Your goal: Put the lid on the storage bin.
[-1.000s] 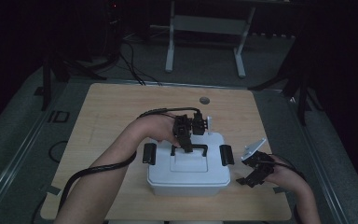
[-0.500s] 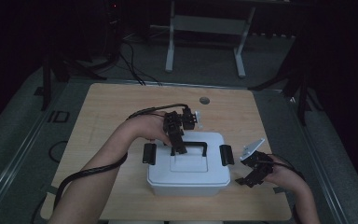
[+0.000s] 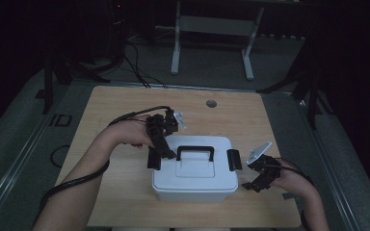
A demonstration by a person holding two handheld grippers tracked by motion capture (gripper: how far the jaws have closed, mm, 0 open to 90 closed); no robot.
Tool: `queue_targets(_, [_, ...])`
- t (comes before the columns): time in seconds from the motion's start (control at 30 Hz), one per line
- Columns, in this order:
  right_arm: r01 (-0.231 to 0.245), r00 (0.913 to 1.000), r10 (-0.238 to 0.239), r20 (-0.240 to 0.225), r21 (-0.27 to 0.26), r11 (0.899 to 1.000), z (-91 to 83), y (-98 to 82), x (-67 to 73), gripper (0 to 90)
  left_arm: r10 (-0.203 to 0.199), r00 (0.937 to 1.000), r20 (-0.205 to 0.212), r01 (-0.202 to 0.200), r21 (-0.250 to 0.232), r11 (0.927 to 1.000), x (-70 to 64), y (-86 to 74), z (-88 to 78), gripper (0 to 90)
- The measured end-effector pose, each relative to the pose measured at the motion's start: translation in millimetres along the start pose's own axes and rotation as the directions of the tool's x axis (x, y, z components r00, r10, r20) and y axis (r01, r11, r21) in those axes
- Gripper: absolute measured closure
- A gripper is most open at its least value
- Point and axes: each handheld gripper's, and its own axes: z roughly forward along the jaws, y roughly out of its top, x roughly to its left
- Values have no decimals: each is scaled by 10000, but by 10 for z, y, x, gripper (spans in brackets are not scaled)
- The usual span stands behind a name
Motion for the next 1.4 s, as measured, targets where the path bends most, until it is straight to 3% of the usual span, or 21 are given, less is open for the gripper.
queue_targets(0.17, [4,10000,-4,-23,14,10000,9,6,1,150,-177,9998,-84,174,-318,9993,31,-173,-56,151])
queue_targets(0.3, [-51,10000,51,-8,-33,10000,14,-3,-3,150,-130,9989,-458,106,-522,9986,21,-320,-94,151])
queue_targets(0.47, [-131,9998,132,119,-9,9999,16,-22,-21,146,-598,9956,-715,530,-928,9943,60,-537,-144,151])
queue_targets(0.6, [-151,9998,152,115,-90,9998,15,-23,-19,146,-876,9939,-669,803,-1039,9913,86,-709,-138,151])
queue_targets(0.87, [-209,9996,212,183,-175,9996,14,-21,-21,147,-1414,9881,-600,1316,-1442,9808,106,-936,-124,151])
queue_targets(1.03, [-298,9992,307,271,-320,9990,16,-40,-30,146,-1843,9808,-638,1723,-1594,9721,110,-1155,-91,151])
queue_targets(1.37, [-451,9985,464,297,-427,9981,58,-76,-24,147,-2445,9691,-314,2347,-1858,9541,107,-1509,52,151])
queue_targets(1.4, [-455,9984,469,301,-445,9980,59,-79,-24,147,-2626,9645,-265,2528,-1932,9480,101,-1544,76,151])
